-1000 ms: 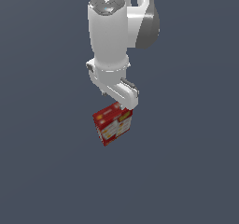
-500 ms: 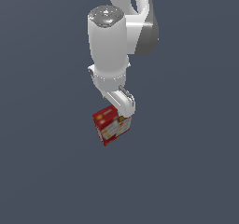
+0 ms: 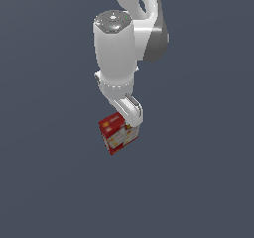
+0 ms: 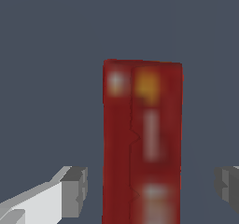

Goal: Pick up the object and move it to a goal position.

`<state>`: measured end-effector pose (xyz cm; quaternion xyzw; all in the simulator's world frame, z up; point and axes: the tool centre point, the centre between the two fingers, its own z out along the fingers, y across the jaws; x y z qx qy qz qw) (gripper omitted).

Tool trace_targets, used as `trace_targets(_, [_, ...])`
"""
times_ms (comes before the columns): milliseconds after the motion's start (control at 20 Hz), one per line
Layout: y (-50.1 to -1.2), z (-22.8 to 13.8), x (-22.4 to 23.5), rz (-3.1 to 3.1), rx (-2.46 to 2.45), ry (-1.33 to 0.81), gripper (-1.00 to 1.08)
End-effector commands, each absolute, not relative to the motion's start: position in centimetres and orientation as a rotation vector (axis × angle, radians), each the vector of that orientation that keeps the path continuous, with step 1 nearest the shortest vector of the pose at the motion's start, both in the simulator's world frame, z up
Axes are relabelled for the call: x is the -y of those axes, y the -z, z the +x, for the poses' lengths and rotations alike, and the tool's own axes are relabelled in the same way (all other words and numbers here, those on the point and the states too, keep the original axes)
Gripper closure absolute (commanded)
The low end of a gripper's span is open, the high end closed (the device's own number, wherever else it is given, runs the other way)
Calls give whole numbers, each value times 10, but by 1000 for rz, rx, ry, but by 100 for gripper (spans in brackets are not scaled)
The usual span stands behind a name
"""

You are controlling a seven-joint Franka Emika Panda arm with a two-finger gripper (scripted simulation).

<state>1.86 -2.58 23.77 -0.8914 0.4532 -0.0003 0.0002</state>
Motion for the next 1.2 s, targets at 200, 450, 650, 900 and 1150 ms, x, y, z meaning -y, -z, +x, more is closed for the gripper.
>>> trace_targets(200, [-209,18,26,-2799,-1428,0,-92])
trace_targets(450, [-194,18,26,-2797,-1430,0,-92])
trace_targets(650, [-192,19,26,-2797,-1430,0,108])
trace_targets(900, [-192,19,26,-2797,-1430,0,108])
trace_targets(1150, [-192,19,26,-2797,-1430,0,108])
